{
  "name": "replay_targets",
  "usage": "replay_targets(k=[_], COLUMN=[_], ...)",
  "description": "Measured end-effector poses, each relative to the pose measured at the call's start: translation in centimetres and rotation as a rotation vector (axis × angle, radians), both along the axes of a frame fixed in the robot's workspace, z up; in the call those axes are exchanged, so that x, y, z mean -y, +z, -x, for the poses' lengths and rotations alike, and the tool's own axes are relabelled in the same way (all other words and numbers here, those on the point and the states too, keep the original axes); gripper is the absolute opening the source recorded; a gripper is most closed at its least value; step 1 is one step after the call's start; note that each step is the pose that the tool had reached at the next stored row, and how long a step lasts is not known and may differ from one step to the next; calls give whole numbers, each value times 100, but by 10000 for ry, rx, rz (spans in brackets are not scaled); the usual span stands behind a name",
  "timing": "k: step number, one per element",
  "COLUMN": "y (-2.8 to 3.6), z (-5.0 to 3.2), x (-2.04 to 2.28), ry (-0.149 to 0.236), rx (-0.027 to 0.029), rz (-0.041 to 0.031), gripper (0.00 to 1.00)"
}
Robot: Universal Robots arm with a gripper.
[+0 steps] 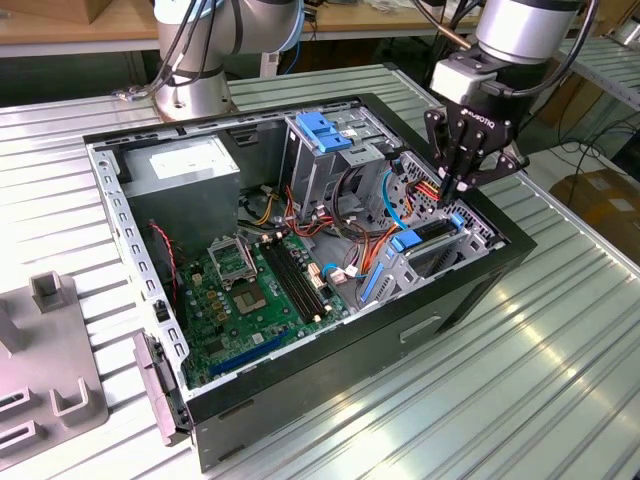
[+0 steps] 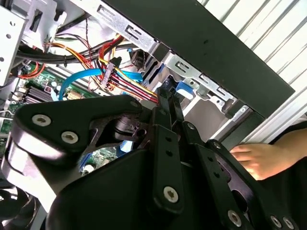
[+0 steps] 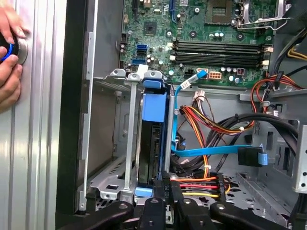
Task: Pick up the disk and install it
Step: 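Insert the disk into the insertion slot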
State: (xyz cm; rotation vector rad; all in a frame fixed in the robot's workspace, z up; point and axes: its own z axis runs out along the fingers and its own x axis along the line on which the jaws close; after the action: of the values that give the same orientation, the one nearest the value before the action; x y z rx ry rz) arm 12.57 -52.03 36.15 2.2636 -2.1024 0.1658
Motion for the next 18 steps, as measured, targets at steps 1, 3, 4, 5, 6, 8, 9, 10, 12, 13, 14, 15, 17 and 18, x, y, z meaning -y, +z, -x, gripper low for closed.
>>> replay_targets(k=[1, 3, 4, 5, 6, 8, 9, 10, 12, 13, 14, 15, 17, 18], y=[-6, -26, -31, -37, -44, -50, -51, -54, -68, -82, -96, -108, -116, -116], z=[4, 11, 11, 13, 14, 33, 54, 71, 73, 73, 75, 77, 85, 85], x=[3, 21, 31, 43, 57, 74, 73, 77, 91, 108, 119, 131, 139, 139], ry=[-1, -1, -2, -2, -2, -5, -3, -3, -2, -3, -7, -8, -29, -56], rx=[23, 36, 38, 39, 43, 58, 64, 75, 91, 100, 106, 112, 141, 150], rz=[-68, -179, -202, -234, -274, -393, -405, -411, -430, -458, -471, -484, -487, -487], gripper=[16, 16, 16, 16, 16, 16, 16, 16, 16, 16, 16, 16, 16, 16])
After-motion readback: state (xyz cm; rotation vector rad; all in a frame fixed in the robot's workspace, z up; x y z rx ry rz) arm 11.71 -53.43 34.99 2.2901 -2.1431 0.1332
